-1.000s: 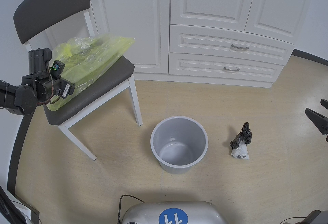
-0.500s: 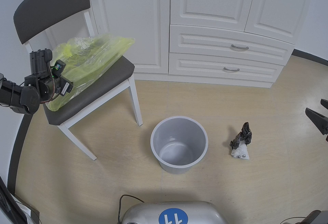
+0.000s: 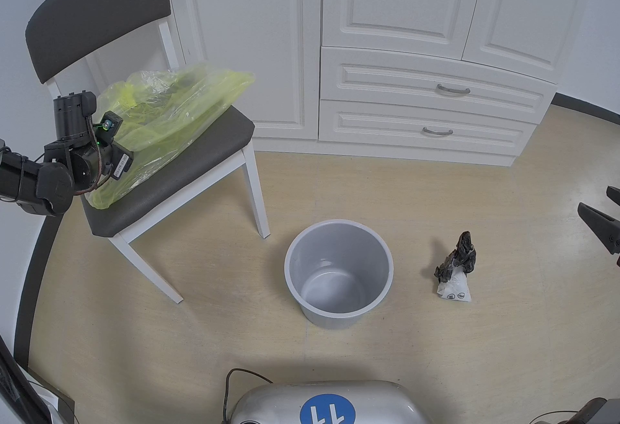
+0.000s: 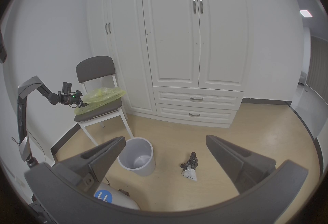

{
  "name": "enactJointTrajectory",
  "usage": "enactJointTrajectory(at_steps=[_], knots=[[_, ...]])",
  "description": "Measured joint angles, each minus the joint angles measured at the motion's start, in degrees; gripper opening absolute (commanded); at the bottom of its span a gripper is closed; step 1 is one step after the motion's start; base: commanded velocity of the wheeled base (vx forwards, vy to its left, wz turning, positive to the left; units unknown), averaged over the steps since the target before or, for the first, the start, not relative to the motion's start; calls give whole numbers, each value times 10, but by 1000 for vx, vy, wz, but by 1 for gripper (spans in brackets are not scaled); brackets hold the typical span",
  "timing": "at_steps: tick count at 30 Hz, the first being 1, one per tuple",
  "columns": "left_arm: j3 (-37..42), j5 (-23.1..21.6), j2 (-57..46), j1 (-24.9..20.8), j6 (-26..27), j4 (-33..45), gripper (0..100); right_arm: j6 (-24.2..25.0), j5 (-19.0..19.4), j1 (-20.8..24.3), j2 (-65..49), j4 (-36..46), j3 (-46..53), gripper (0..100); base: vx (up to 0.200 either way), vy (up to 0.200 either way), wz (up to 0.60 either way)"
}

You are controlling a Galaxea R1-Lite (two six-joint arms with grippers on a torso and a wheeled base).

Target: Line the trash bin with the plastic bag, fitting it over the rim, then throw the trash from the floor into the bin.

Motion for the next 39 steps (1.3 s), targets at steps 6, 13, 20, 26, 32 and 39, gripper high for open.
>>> enactJointTrajectory(at_steps=[6, 13, 20, 26, 32, 39], knots=[[3, 1, -4, -1, 1, -16, 0, 0, 0, 0, 0, 0, 0, 100, 0, 0, 0], [30, 1, -14, -7, 16, -64, 0, 5, -1, 0, 0, -1, -2, 100, 0, 0, 0], [73, -5, -24, -16, 19, -139, 0, 22, -1, 2, 4, -54, -3, 100, 0, 0, 0], [93, -9, -48, -31, 5, -144, 0, 35, -6, 29, 22, -76, 5, 100, 0, 0, 0], [113, -31, -86, -55, -57, -116, 0, 47, -57, 111, 35, -84, 13, 100, 0, 0, 0], [118, -80, -120, -83, -166, -95, 0, 66, -159, 191, 74, -162, 34, 100, 0, 0, 0]])
